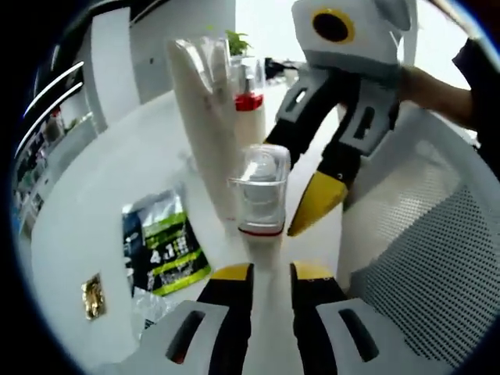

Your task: Arrange the skincare products in the storage area until every visible bottle or jar stands upright without overlapping.

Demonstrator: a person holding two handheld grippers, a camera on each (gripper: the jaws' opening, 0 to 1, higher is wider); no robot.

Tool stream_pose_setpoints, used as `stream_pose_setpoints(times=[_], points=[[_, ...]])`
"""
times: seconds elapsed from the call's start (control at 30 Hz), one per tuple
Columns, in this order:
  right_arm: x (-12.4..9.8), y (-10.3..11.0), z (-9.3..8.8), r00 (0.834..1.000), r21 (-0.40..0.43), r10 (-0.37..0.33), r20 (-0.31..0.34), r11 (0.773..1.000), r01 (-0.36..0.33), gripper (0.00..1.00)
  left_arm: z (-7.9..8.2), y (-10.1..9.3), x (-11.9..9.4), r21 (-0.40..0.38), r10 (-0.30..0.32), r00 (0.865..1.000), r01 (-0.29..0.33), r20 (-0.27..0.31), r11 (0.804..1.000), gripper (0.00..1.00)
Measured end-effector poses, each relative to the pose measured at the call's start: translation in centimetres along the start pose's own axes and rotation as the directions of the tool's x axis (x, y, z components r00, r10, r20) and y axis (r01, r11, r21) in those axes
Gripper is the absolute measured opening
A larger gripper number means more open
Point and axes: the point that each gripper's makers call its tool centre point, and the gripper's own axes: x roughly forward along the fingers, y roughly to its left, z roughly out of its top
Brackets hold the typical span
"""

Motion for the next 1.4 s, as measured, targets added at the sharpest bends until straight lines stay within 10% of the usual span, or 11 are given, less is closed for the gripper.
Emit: stream_pose_setpoints(times=[1.4], points=[[-3.5,-3.6,-4.0,0.987,0.060,-0.133,-0.093,0.988,0.139,0.13,3.9,-0.9,4.5,0.010,-0.055,0.998,0.055,0.005,0.998,0.10]])
